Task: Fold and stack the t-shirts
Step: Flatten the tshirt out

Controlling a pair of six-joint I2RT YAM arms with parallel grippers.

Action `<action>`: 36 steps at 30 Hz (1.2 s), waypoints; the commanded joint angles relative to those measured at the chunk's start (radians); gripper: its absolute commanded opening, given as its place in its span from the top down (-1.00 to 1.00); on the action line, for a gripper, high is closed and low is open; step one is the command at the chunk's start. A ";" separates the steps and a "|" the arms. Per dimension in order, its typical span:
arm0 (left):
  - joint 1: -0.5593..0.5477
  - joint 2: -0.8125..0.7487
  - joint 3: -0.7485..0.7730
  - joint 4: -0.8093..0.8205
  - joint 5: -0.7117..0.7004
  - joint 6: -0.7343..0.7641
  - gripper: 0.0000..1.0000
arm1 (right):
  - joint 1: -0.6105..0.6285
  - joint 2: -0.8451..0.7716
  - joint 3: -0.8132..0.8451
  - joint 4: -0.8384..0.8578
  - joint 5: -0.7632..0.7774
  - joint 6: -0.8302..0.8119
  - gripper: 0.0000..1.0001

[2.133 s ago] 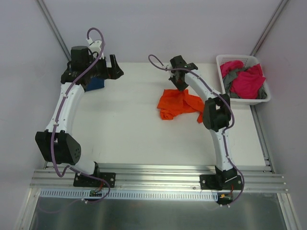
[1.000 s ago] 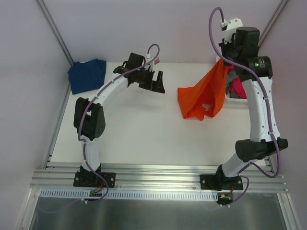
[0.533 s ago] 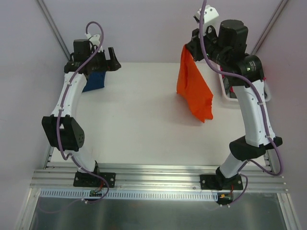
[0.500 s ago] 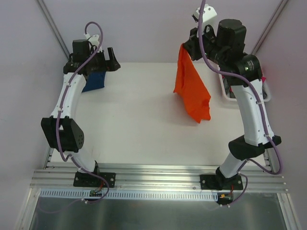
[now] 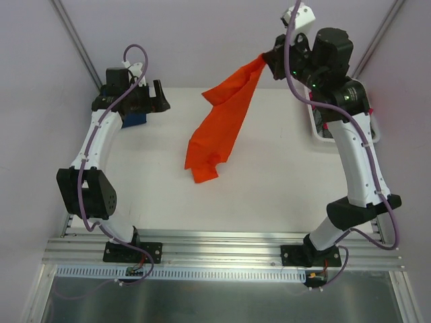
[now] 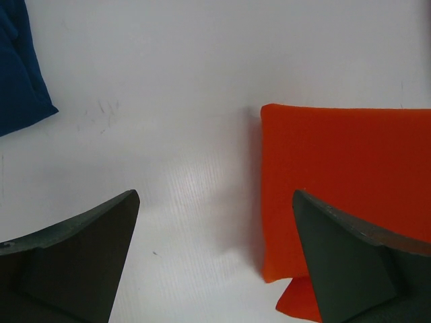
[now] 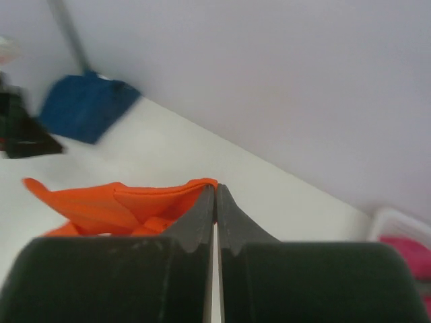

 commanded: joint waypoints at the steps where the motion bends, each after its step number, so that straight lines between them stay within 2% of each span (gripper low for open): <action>1: 0.004 -0.064 -0.003 0.019 -0.018 0.018 -0.98 | -0.186 -0.072 -0.112 0.065 0.114 -0.054 0.99; 2: 0.004 -0.067 -0.005 0.019 -0.019 0.020 -0.98 | -0.273 -0.069 -0.132 0.060 0.140 -0.057 0.99; 3: 0.004 -0.066 -0.005 0.021 -0.018 0.020 -0.98 | -0.307 -0.063 -0.161 0.042 0.198 -0.072 0.99; 5: 0.002 -0.066 -0.003 0.019 -0.012 0.020 -0.97 | -0.373 -0.054 -0.195 0.002 0.209 -0.133 0.99; 9: 0.002 -0.064 0.001 0.024 0.025 0.009 -0.98 | -0.408 -0.077 -0.409 -0.038 0.229 -0.179 0.99; 10: 0.002 -0.061 0.000 0.025 0.033 0.006 -0.98 | -0.408 -0.080 -0.514 -0.043 0.203 -0.182 0.99; 11: 0.001 -0.061 -0.003 0.025 0.056 0.006 -0.98 | -0.407 -0.075 -0.547 -0.087 0.179 -0.184 0.46; 12: -0.007 -0.061 -0.006 0.030 0.062 0.006 -0.98 | -0.404 -0.069 -0.578 -0.098 0.119 -0.173 0.08; 13: -0.010 -0.064 -0.014 0.028 0.066 0.014 -0.98 | -0.390 -0.077 -0.659 -0.090 0.119 -0.161 -0.57; 15: -0.031 -0.067 -0.025 0.027 0.117 0.030 -0.98 | -0.372 -0.098 -0.696 -0.080 0.090 -0.155 -0.89; 16: -0.040 -0.070 -0.042 0.021 0.131 0.035 -0.98 | -0.350 -0.103 -0.692 -0.083 0.080 -0.153 -0.94; 23: -0.198 -0.060 -0.235 -0.013 0.221 -0.015 -0.94 | -0.303 -0.103 -0.617 -0.093 0.037 -0.095 -0.93; 28: -0.304 -0.008 -0.338 -0.014 0.293 -0.098 -0.76 | -0.287 -0.105 -0.634 -0.089 0.034 -0.070 -0.93; 34: -0.369 0.124 -0.249 -0.004 0.312 -0.138 -0.60 | -0.289 -0.114 -0.650 -0.078 0.036 -0.069 -0.93; 36: -0.381 0.172 -0.211 0.011 0.362 -0.172 -0.52 | -0.289 -0.126 -0.661 -0.077 0.039 -0.067 -0.93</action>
